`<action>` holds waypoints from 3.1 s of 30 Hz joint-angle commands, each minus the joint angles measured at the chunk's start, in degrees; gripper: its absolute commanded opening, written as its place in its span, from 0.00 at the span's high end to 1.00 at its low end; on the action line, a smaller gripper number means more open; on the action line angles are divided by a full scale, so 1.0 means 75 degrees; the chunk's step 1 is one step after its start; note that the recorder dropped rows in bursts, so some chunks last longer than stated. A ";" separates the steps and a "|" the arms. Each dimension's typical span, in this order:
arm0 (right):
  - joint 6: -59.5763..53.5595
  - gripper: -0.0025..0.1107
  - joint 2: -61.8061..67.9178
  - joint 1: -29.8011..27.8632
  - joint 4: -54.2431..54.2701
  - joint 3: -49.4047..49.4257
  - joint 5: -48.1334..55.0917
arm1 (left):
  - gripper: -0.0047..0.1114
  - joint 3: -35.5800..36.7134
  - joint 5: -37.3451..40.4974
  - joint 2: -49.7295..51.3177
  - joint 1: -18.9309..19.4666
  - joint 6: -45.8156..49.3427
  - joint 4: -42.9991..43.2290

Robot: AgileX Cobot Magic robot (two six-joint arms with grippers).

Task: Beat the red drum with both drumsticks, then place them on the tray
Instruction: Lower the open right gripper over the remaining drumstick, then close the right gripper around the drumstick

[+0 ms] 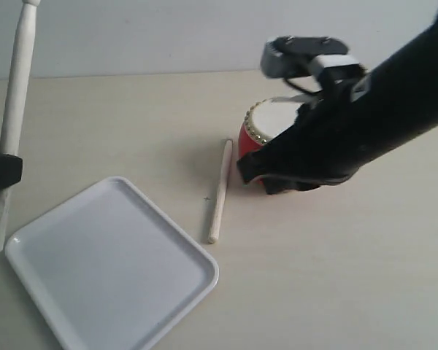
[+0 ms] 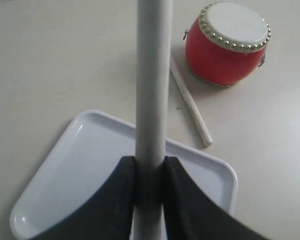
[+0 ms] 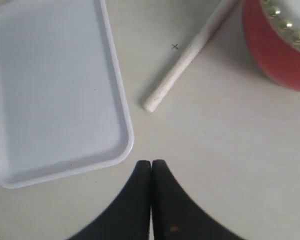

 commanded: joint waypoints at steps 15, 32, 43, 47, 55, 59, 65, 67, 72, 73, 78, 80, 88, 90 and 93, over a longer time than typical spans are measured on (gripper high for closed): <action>0.2904 0.89 0.3510 0.0668 0.0101 -0.2779 0.0549 | 0.96 0.0017 -0.0236 0.0110 -0.0020 -0.0038 -0.0005; 0.4618 0.82 0.4542 0.0702 -0.1293 -0.4644 0.2814 | 0.96 0.0017 -0.0284 0.0004 -0.0020 -0.0054 -0.0065; 0.4560 0.82 0.4766 0.0702 -0.1215 -0.4644 0.3119 | 0.96 0.0017 -0.0256 0.0004 -0.0020 -0.0054 -0.0065; 0.4664 0.82 0.4766 0.0702 -0.1394 -0.4644 0.2716 | 0.96 0.0017 -0.0256 0.0004 -0.0020 -0.0054 -0.0065; 0.5844 0.63 0.5230 0.0702 -0.2421 -0.4644 0.2498 | 0.96 0.0017 -0.0256 0.0004 -0.0020 -0.0054 -0.0065; 0.5985 0.57 0.5390 0.0702 -0.2298 -0.4644 0.2056 | 0.96 0.0017 -0.0260 0.0004 -0.0020 -0.0054 -0.0089; 0.6852 0.57 0.5419 0.0702 -0.2454 -0.4644 0.1573 | 0.96 0.0017 -0.0260 0.0004 -0.0020 -0.0066 -0.0142; 0.6948 0.57 0.5509 0.0702 -0.2454 -0.4644 0.1573 | 0.96 0.0017 -0.0289 0.0004 -0.0020 -0.0066 -0.0184; 0.6962 0.57 0.5670 0.0702 -0.2540 -0.4644 0.1517 | 0.96 0.0017 -0.0290 0.0004 -0.0020 -0.0066 -0.0239; 0.6987 0.57 0.5670 0.0702 -0.2680 -0.4644 0.1534 | 0.96 0.0017 -0.0290 0.0004 -0.0020 -0.0066 -0.0254; 0.6987 0.57 0.5854 0.0702 -0.2734 -0.4644 0.1434 | 0.96 0.0017 -0.0305 0.0004 -0.0020 -0.0066 -0.0254; 0.6987 0.57 0.5928 0.0702 -0.2699 -0.4644 0.1349 | 0.96 0.0017 -0.0305 0.0004 -0.0020 -0.0066 -0.0254; 0.6987 0.59 0.5946 0.0702 -0.2730 -0.4644 0.1222 | 0.96 0.0017 -0.0323 0.0004 -0.0020 -0.0066 -0.0254; 0.6987 0.65 0.5946 0.0702 -0.2782 -0.4644 0.1254 | 0.96 0.0017 -0.0340 0.0004 -0.0020 -0.0066 -0.0254; 0.6957 0.78 0.5946 0.0702 -0.2782 -0.4644 0.1254 | 0.96 0.0017 -0.0354 0.0004 -0.0020 -0.0066 -0.0254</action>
